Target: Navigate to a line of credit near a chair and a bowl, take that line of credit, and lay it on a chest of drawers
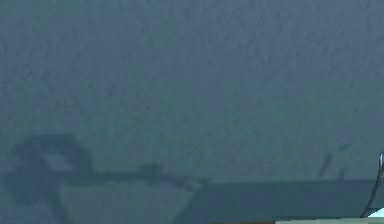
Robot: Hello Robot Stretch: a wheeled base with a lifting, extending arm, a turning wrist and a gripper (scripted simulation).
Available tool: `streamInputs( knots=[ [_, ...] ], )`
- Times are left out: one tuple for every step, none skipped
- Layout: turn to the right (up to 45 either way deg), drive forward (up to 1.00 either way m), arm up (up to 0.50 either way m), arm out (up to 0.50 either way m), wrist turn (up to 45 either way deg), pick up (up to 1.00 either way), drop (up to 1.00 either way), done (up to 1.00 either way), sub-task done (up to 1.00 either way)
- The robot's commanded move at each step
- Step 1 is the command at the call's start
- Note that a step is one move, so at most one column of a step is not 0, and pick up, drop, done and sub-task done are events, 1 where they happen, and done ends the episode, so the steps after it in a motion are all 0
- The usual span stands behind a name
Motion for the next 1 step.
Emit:
streamInputs(
  knots=[
    [0.0,0.00,-0.30,0.00,0.0,0.00,0.00,0.00,0.00]
  ],
)
